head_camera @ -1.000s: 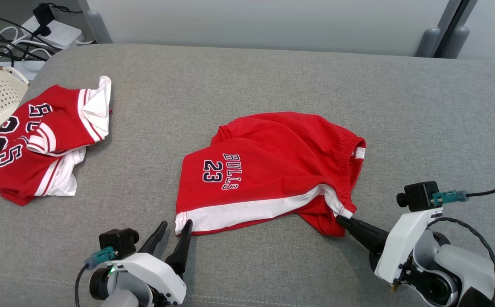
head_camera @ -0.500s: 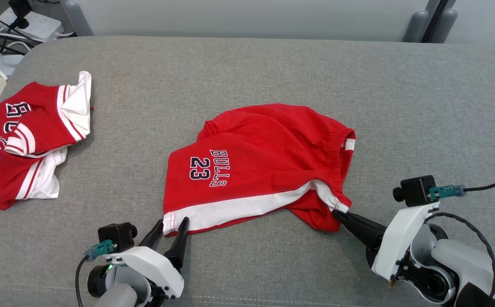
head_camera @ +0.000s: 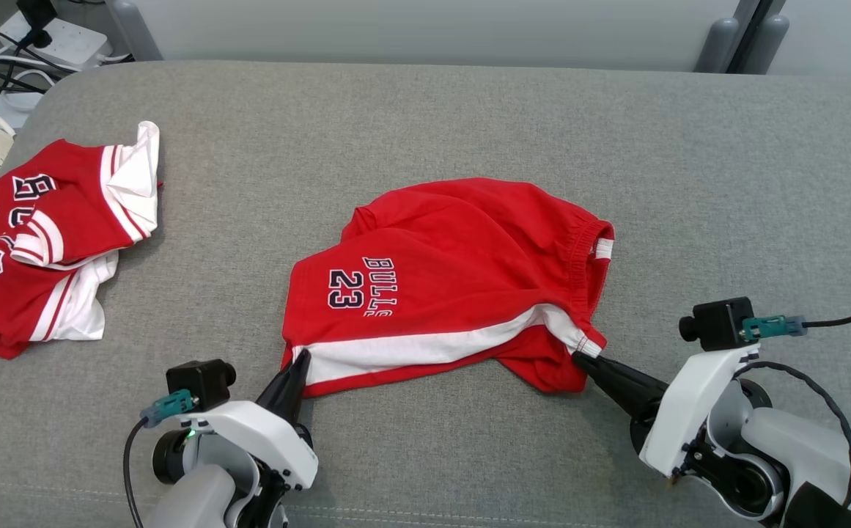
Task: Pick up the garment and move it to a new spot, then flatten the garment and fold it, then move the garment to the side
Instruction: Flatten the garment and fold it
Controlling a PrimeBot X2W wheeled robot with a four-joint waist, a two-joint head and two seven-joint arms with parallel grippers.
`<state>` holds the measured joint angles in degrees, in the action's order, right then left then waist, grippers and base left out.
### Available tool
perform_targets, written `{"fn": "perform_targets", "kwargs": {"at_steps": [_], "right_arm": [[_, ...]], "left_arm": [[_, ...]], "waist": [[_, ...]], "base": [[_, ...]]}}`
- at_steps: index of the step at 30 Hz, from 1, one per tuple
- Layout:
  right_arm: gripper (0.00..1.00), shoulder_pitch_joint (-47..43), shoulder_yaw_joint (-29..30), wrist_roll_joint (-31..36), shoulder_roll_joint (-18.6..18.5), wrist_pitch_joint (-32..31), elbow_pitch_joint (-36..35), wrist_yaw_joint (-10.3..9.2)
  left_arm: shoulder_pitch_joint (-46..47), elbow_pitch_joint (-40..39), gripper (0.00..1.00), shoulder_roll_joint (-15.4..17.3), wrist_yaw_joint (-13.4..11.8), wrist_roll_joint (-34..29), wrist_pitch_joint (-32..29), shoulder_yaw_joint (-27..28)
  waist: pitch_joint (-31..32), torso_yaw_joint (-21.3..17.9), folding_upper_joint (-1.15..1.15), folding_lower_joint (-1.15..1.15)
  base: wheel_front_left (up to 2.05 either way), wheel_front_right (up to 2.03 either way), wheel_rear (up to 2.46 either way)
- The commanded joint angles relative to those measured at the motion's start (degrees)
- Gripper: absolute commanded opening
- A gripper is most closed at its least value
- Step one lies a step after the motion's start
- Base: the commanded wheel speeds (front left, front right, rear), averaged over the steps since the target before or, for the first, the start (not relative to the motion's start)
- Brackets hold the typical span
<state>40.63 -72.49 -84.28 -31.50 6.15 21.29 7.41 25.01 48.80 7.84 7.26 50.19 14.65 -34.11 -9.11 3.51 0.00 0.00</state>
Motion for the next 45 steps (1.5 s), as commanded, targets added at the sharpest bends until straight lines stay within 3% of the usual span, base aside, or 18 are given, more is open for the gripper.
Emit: {"fn": "perform_targets", "kwargs": {"at_steps": [1, 12, 21, 25, 29, 35, 36, 38, 42, 45], "right_arm": [[0.00, 0.2, 0.4, -0.4, -1.3, 1.2, -0.8, 0.08], [0.00, 3.0, 4.2, -3.3, -3.1, 5.4, -4.8, 0.08], [0.00, 10.9, 9.1, -5.4, -2.6, 5.2, -8.3, 0.08], [0.00, 15.2, 12.0, -7.2, -2.5, 3.9, -10.1, 0.08], [0.00, 16.8, 14.5, -12.1, -5.3, -2.4, -14.2, 0.08], [0.00, 13.0, 12.0, -22.2, -11.6, -19.1, -16.2, 0.08], [0.00, 13.0, 12.0, -22.2, -11.6, -19.1, -16.2, 0.08], [0.00, 13.1, 9.5, -23.1, -12.5, -24.1, -13.9, 0.08], [0.00, 18.7, 7.1, -22.4, -9.3, -28.3, -5.8, 0.08], [0.00, 28.1, 9.1, -17.3, -4.2, -23.1, 1.9, 0.08]], "left_arm": [[1.6, -1.9, 0.00, 1.6, 0.2, 0.8, 0.3, 2.0], [4.1, -11.3, 0.00, 5.7, 0.2, -1.8, 0.3, 5.1], [17.3, -14.0, 0.00, 13.2, 0.2, 1.9, -3.2, 2.7], [23.9, -15.6, 0.00, 16.2, 0.2, 6.4, -8.3, 2.2], [27.3, -17.6, 0.00, 19.1, 0.2, 13.1, -20.4, 1.0], [22.6, -20.2, 0.00, 24.0, -0.4, 23.9, -48.7, -4.3], [22.6, -20.2, 0.00, 24.0, -0.4, 23.9, -48.7, -4.3], [21.2, -20.7, 0.00, 25.3, -1.8, 26.2, -54.5, -5.4], [23.1, -19.6, 0.00, 24.9, -5.6, 27.6, -57.3, -4.8], [30.6, -19.0, 0.00, 23.0, -5.2, 23.1, -46.2, -1.3]], "waist": [[0.2, 0.2, 0.00, 0.00], [2.9, 1.0, 0.00, 0.00], [5.4, 0.9, 0.00, 0.00], [6.4, 0.9, 0.00, 0.00], [6.6, 1.0, 0.00, 0.00], [3.1, 0.8, 0.00, 0.00], [3.1, 0.8, 0.00, 0.00], [0.6, 0.5, 0.00, 0.00], [-6.0, -0.3, 0.00, 0.00], [-11.4, -1.0, 0.00, 0.00]], "base": [[0.00, 0.00, 0.00], [0.00, 0.00, 0.00], [0.00, 0.00, 0.00], [0.00, 0.00, 0.00], [0.00, 0.00, 0.00], [0.00, 0.00, 0.00], [0.00, 0.00, 0.00], [0.00, 0.00, 0.00], [0.00, 0.00, 0.00], [0.00, 0.00, 0.00]]}}
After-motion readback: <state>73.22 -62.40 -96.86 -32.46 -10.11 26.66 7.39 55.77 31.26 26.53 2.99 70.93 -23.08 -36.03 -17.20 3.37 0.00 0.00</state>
